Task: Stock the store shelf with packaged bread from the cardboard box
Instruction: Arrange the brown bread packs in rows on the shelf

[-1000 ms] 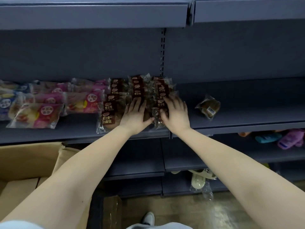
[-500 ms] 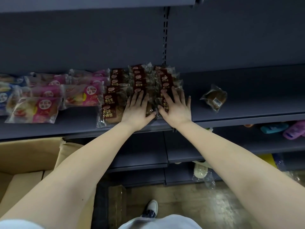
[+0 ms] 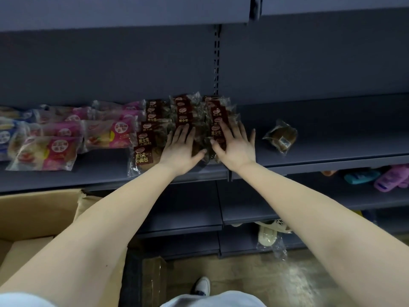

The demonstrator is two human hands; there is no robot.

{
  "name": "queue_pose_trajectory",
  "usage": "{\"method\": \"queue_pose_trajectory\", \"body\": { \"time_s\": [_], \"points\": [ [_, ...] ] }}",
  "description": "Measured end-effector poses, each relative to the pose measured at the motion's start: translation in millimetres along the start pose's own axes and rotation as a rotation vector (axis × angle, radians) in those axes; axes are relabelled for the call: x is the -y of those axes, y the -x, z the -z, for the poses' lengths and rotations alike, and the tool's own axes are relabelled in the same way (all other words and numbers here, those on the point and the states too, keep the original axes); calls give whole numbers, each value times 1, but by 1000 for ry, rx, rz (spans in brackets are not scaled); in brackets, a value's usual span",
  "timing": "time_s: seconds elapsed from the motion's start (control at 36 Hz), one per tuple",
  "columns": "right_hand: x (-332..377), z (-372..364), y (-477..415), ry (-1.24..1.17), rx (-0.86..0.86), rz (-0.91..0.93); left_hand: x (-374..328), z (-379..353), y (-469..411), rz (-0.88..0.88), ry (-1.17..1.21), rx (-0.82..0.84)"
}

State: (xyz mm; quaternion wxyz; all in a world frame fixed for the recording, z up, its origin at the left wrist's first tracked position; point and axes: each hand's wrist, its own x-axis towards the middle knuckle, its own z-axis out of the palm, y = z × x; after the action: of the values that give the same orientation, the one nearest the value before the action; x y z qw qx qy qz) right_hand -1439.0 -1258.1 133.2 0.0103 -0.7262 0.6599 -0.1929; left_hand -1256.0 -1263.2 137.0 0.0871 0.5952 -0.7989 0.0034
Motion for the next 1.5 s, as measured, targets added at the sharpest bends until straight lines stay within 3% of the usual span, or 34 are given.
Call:
{"method": "queue_pose_trajectory", "body": {
  "time_s": [0.22, 0.33, 0.53, 0.75, 1.11, 1.33, 1.5],
  "points": [
    [-21, 14, -24, -221, -47, -201, -15, 11, -25, -41, 33, -27],
    [-29, 17, -36, -357, 30, -259, -28, 9, -39, -77, 44, -2],
    [-31, 16, -60, -504, 201, -306, -43, -4, -47, -153, 21, 80],
    [-20, 4, -75, -652, 222, -263, -43, -10, -49, -158, 19, 51],
    [-16, 0, -75, -604, 210, -172, -45, -7, -46, -140, 25, 51],
    [-29, 16, -68, -549, 267, -224, -46, -4, -45, -113, 34, 70],
    [-38, 28, -52, -445, 180, -201, -44, 4, -41, -72, 8, 98]
  ]
}}
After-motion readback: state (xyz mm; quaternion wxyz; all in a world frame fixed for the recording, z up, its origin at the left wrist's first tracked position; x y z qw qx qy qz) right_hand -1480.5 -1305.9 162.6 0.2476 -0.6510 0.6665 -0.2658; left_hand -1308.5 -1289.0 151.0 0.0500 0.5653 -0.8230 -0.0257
